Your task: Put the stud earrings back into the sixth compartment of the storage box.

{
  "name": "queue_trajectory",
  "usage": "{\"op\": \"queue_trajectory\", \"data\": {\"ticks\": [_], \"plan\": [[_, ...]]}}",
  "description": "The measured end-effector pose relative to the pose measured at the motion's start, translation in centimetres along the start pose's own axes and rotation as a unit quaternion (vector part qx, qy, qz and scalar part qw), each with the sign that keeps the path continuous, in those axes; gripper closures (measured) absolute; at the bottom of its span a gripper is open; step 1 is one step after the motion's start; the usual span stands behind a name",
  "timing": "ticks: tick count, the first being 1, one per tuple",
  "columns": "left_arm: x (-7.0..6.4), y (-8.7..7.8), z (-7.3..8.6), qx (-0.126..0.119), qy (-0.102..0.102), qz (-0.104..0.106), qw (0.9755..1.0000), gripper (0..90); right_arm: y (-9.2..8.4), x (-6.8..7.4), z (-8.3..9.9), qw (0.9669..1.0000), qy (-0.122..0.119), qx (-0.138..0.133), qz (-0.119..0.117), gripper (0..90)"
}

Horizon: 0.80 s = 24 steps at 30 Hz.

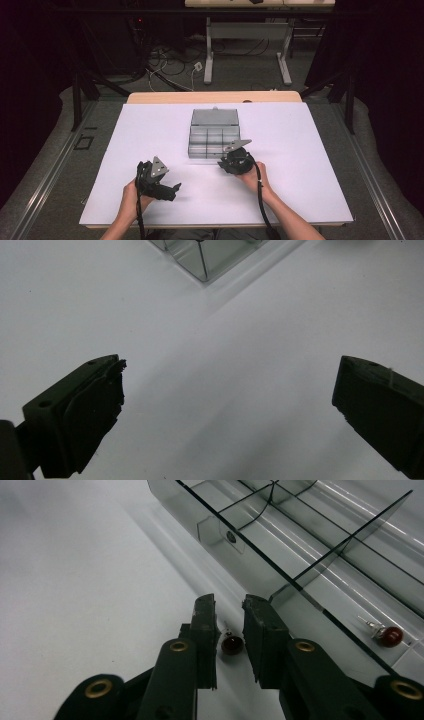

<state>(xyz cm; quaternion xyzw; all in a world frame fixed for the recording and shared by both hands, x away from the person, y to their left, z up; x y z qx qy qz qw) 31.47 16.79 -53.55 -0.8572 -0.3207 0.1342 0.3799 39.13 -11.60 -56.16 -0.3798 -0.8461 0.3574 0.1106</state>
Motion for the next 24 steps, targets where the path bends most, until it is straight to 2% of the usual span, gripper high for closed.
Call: {"op": "queue_trajectory", "data": {"ticks": [9,15,16,21,24], "plan": [[-0.01,0.05,0.03,0.001,0.0,0.0,1.0,0.3,0.44,-0.02,0.13,0.9999,-0.001,0.012,0.002,79.3],[-0.02,0.16,0.01,0.002,0.001,0.004,1.0,0.3,0.53,0.01,0.14,0.9999,0.0,0.011,0.0,80.2],[-0.04,0.17,0.01,0.002,0.0,0.004,1.0,0.3,0.56,-0.05,0.13,0.9999,-0.007,0.008,-0.001,80.3],[-0.04,0.13,0.03,0.0,-0.001,0.003,1.0,0.3,0.47,0.19,0.06,0.9999,-0.008,0.009,0.01,80.5],[-0.02,0.11,0.03,0.0,0.0,0.002,1.0,0.3,0.27,0.21,0.05,0.9999,-0.002,0.012,0.009,80.5]]}}
Point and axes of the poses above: each handheld gripper's, and its own axes: y roughly forward along the jaws, z roughly out of its underside, x roughly to its left, the point moved 1 cm from there along y, roughly forward along the jaws, and after that the axes turned 9 degrees about z, right-handed, at the moved point
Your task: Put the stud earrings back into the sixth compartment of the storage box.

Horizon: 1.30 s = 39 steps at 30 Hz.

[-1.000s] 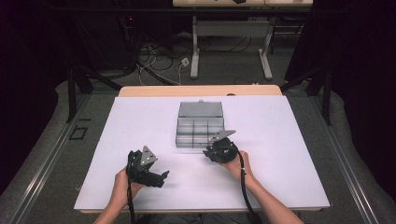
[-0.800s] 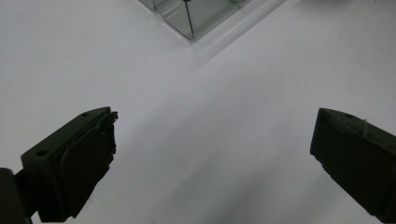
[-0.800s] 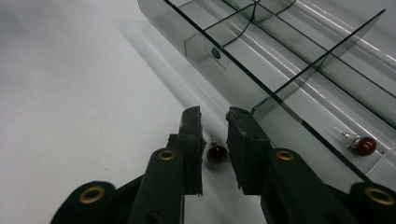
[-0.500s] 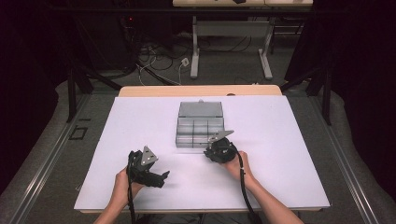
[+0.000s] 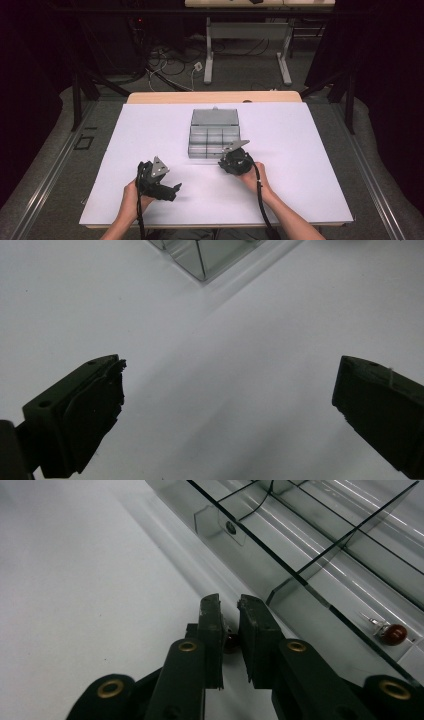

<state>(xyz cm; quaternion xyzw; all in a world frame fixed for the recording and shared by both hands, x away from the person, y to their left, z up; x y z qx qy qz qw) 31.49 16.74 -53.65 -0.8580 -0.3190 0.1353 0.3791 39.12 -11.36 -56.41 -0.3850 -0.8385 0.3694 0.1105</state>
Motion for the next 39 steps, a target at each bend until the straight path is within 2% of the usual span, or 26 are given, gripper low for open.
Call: {"op": "queue_trajectory", "data": {"ticks": [15,39], "plan": [[0.1,-0.1,0.0,-0.002,0.002,-0.003,1.0,0.3,-1.4,-0.1,-0.1,0.9997,-0.001,-0.023,0.003,80.5],[0.1,-0.3,0.0,-0.004,0.001,-0.009,1.0,0.4,-3.3,-0.5,0.0,0.9989,-0.006,-0.043,0.019,80.6]]}}
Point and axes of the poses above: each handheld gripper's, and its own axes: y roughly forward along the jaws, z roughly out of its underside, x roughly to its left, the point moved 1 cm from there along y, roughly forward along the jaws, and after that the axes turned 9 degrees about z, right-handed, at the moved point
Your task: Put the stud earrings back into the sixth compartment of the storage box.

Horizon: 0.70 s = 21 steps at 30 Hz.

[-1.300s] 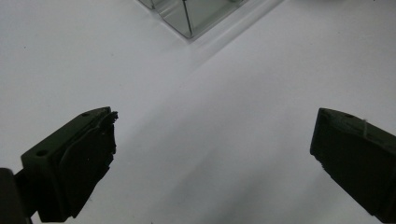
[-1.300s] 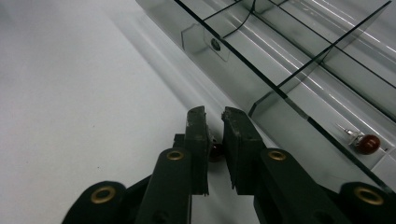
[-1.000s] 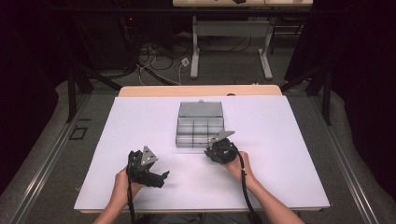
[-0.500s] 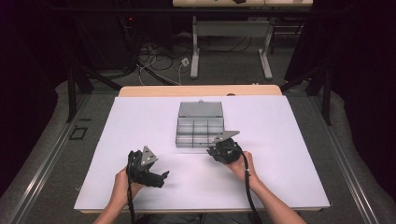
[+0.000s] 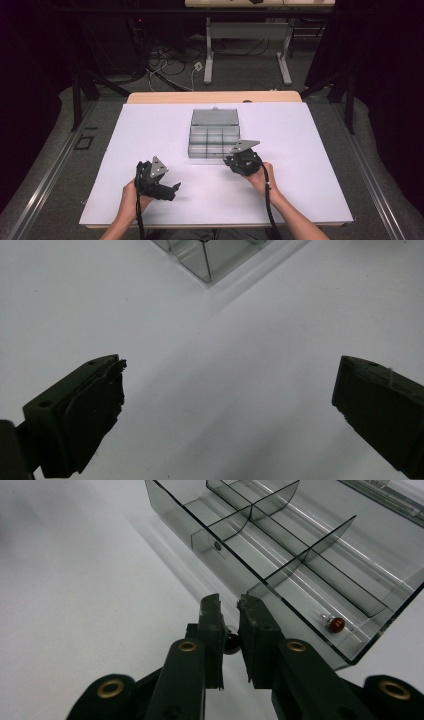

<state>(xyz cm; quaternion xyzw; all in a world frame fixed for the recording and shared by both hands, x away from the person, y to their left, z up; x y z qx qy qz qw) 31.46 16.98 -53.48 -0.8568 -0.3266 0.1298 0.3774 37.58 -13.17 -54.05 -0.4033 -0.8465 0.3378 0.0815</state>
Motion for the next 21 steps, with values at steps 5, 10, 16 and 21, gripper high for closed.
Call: {"op": "queue_trajectory", "data": {"ticks": [5,10,16,21], "plan": [[-0.1,0.1,-0.1,0.001,0.0,0.002,1.0,0.4,-0.3,-0.2,0.0,1.0,0.0,-0.004,0.002,80.6],[-0.2,0.2,0.0,-0.002,-0.003,0.002,1.0,0.4,-0.7,-0.5,-0.1,0.9999,0.002,-0.008,0.009,80.6],[-0.1,0.1,0.0,0.002,-0.002,0.005,1.0,0.4,-1.0,-1.0,-0.2,0.9997,0.01,-0.017,0.017,80.6],[-0.2,0.2,0.0,-0.001,0.0,0.003,1.0,0.4,-1.2,-1.2,-0.2,0.9995,0.014,-0.018,0.021,80.6]]}}
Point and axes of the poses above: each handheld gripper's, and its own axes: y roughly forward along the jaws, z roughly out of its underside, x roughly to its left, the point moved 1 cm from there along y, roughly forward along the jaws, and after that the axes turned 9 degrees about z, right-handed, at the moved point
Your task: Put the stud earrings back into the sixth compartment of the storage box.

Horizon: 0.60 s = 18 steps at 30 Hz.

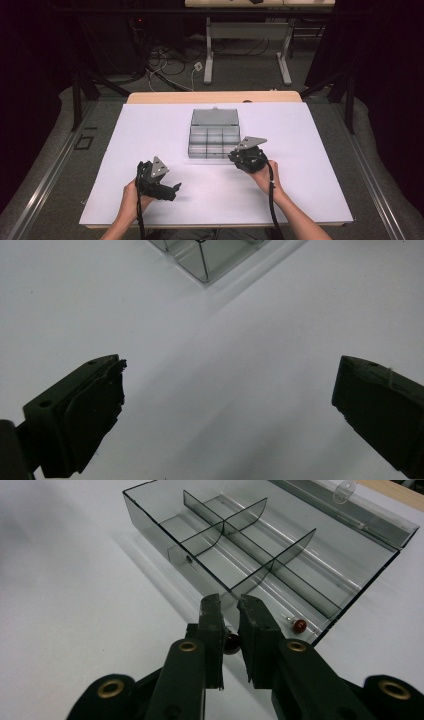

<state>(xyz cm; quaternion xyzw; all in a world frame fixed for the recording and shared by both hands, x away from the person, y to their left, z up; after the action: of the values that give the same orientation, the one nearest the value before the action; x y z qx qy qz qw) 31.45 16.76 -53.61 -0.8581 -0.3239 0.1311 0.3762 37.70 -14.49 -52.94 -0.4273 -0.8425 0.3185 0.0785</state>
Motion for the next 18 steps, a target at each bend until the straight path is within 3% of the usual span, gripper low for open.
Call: {"op": "queue_trajectory", "data": {"ticks": [18], "plan": [[0.1,-0.1,0.0,0.0,0.001,-0.003,1.0,0.4,-0.3,-1.1,-0.8,0.9993,0.009,-0.025,0.025,80.6]]}}
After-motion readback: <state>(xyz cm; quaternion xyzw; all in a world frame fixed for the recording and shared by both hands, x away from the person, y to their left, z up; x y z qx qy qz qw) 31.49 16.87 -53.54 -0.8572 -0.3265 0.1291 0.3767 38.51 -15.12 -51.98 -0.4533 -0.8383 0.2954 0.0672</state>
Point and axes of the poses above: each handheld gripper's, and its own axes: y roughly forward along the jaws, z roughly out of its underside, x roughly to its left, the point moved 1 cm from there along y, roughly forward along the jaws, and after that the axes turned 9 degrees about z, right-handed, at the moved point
